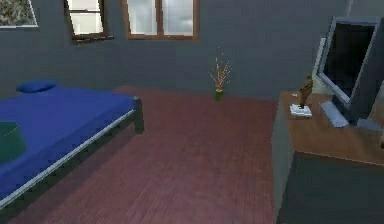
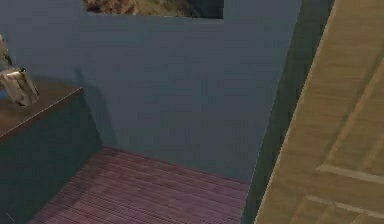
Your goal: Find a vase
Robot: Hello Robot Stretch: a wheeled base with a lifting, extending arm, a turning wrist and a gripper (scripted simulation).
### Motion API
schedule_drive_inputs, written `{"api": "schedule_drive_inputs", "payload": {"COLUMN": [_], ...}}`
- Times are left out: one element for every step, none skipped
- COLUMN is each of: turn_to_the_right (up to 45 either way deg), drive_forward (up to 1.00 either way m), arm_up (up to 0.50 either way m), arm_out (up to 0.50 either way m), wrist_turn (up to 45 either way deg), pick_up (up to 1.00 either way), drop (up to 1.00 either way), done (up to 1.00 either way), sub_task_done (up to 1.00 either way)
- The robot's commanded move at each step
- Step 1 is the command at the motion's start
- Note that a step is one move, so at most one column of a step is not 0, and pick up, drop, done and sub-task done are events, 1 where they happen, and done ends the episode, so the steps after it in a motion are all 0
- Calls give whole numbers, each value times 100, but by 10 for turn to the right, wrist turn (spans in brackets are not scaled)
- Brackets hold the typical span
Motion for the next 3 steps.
{"api": "schedule_drive_inputs", "payload": {"turn_to_the_right": [0,150,0], "drive_forward": [100,0,100], "arm_up": [0,0,0], "arm_out": [0,0,0], "wrist_turn": [0,0,0], "pick_up": [0,0,0], "drop": [0,0,0], "done": [0,0,0], "sub_task_done": [0,0,0]}}
